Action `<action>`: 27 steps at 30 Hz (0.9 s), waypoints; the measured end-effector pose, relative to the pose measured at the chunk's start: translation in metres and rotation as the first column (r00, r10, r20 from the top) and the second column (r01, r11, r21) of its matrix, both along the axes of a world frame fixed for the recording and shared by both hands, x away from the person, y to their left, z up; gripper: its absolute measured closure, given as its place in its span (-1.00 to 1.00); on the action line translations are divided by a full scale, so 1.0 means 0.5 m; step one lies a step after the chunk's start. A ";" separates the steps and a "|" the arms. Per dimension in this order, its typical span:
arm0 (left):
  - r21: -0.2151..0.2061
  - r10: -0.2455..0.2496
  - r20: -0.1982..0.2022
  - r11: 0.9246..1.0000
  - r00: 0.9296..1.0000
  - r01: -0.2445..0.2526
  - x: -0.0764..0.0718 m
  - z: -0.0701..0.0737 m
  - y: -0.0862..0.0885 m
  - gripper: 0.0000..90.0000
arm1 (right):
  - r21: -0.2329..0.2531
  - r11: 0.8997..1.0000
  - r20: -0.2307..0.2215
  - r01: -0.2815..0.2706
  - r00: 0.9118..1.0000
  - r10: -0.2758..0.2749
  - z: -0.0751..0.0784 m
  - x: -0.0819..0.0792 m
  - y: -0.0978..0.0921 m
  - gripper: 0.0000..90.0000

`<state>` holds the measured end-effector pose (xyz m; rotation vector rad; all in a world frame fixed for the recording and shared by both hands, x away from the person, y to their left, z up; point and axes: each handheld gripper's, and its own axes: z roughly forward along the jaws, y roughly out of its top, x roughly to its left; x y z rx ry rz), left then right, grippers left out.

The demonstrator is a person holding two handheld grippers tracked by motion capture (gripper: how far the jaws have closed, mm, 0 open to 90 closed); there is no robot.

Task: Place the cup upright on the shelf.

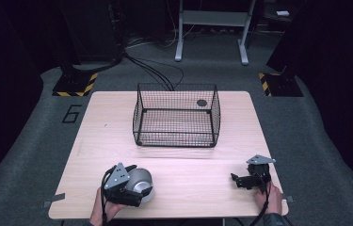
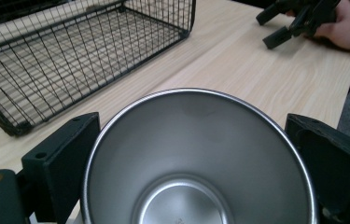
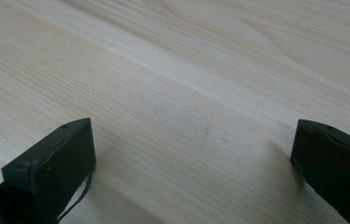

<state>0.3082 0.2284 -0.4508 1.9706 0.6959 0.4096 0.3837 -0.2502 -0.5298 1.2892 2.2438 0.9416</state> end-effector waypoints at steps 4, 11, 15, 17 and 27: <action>-0.005 -0.002 0.011 1.000 1.000 0.002 0.008 0.018 0.004 -0.86 | -0.001 1.000 0.001 -0.001 1.000 0.001 0.000 0.000 0.000 -1.00; -0.019 0.001 0.020 1.000 1.000 -0.001 0.034 0.045 0.002 -0.86 | 0.000 1.000 0.000 0.000 1.000 0.000 0.000 0.000 0.000 -1.00; -0.016 -0.009 0.024 1.000 1.000 0.009 0.049 0.062 -0.001 -0.86 | 0.000 1.000 0.001 -0.001 1.000 0.001 0.000 0.000 0.000 -1.00; -0.012 -0.006 0.027 1.000 1.000 0.007 0.059 0.069 -0.003 -0.86 | 0.000 1.000 -0.001 -0.002 1.000 0.002 0.000 0.000 0.000 -1.00; -0.016 -0.011 0.028 1.000 1.000 0.012 0.101 0.092 -0.011 -0.86 | 0.006 1.000 0.003 -0.002 1.000 0.002 -0.001 0.001 0.000 -1.00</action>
